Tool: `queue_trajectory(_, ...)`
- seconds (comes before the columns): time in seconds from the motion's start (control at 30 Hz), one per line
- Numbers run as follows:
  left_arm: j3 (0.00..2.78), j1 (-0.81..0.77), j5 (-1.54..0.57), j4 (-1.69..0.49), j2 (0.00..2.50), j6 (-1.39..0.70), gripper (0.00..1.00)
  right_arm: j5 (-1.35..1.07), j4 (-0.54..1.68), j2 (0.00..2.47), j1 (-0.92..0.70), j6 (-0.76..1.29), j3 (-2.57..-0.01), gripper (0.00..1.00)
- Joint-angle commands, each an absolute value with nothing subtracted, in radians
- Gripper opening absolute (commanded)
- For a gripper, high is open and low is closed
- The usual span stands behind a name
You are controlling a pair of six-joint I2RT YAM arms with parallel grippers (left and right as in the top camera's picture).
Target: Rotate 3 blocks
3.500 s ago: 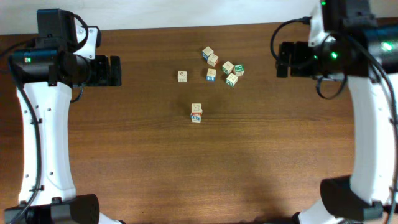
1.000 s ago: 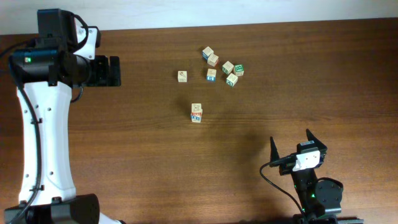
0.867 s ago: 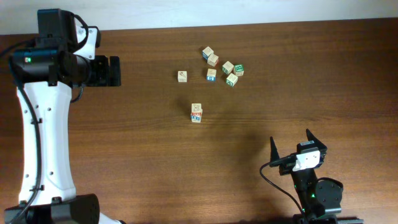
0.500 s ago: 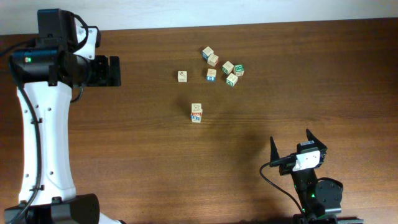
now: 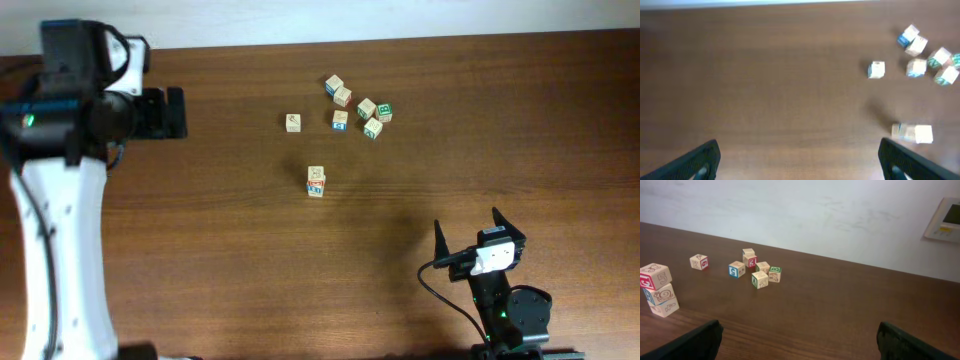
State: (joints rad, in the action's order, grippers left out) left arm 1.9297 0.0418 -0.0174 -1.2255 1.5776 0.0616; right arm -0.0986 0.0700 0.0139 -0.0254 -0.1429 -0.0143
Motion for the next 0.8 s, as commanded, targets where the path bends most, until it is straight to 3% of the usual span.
queue_trajectory(0.0, 1.734, 0.044, -0.003, -1.033, 1.383, 0.078, 0.99, -0.107, 0.071, 0.003, -0.019, -0.142, -0.006, 0.98)
queue_trajectory(0.17, 1.286, 0.044, -0.004, -0.677, 1.095, 0.078, 0.99, -0.107, 0.071, 0.003, -0.019, -0.142, -0.006, 0.98)
queue_trajectory(0.2, 1.055, 0.044, -0.003, -0.526, 0.939, 0.088, 0.99, -0.107, 0.071, 0.003, -0.019, -0.142, -0.006, 0.98)
queue_trajectory(0.37, 0.657, 0.044, -0.003, -0.240, 0.669, 0.155, 0.99, -0.107, 0.071, 0.004, -0.019, -0.142, -0.006, 0.98)
queue_trajectory(0.6, 0.242, 0.044, -0.003, 0.064, 0.370, 0.156, 0.99, -0.107, 0.071, 0.003, -0.019, -0.142, -0.006, 0.98)
queue_trajectory(0.77, 0.097, 0.042, -0.001, 0.112, 0.198, 0.198, 0.99, -0.107, 0.071, 0.004, -0.019, -0.142, -0.006, 0.98)
